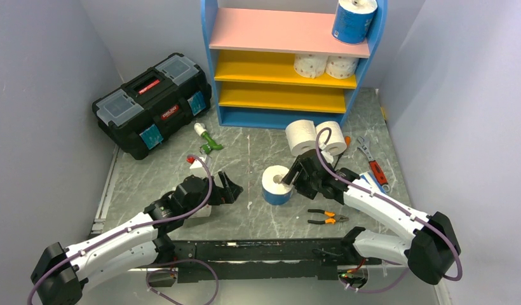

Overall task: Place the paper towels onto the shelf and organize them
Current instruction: Pick up the paper towel from the center of the board.

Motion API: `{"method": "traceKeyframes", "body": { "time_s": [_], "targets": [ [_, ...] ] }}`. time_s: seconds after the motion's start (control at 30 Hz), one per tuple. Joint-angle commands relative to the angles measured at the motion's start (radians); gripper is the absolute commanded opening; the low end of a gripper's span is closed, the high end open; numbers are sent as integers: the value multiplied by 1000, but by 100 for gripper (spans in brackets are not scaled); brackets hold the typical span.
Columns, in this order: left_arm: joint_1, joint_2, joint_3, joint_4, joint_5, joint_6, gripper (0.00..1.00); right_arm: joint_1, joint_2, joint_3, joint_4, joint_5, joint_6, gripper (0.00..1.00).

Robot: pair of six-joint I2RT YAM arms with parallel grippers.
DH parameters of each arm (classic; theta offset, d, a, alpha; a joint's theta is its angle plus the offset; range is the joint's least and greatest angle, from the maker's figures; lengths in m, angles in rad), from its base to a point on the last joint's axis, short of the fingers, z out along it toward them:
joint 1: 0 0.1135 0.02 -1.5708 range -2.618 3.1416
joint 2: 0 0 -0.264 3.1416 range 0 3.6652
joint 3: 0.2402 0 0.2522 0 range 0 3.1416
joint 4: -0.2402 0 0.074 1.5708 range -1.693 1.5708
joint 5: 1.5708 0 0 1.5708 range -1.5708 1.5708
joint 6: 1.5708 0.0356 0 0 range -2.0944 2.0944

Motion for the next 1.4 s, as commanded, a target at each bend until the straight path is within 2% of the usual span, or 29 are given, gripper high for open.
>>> {"method": "traceKeyframes", "body": {
  "time_s": [0.0,0.13,0.23,0.77,1.03,1.2,1.37],
  "targets": [
    [0,1,-16,-4,16,-17,99,2,-2,-5,46,8,32,70],
    [0,-6,-22,1,15,-18,99,3,0,12,39,9,28,75],
    [0,0,-21,4,16,-16,99,4,7,14,37,12,29,75],
    [1,10,-20,6,16,-16,99,9,59,-24,89,-18,35,59],
    [0,2,-19,-2,10,-10,99,12,45,-5,68,-13,35,45],
    [1,10,-13,2,11,-5,99,12,16,49,22,-11,11,41],
    [1,17,-7,4,13,-2,99,12,11,94,-39,-8,1,24]
  ]
}}
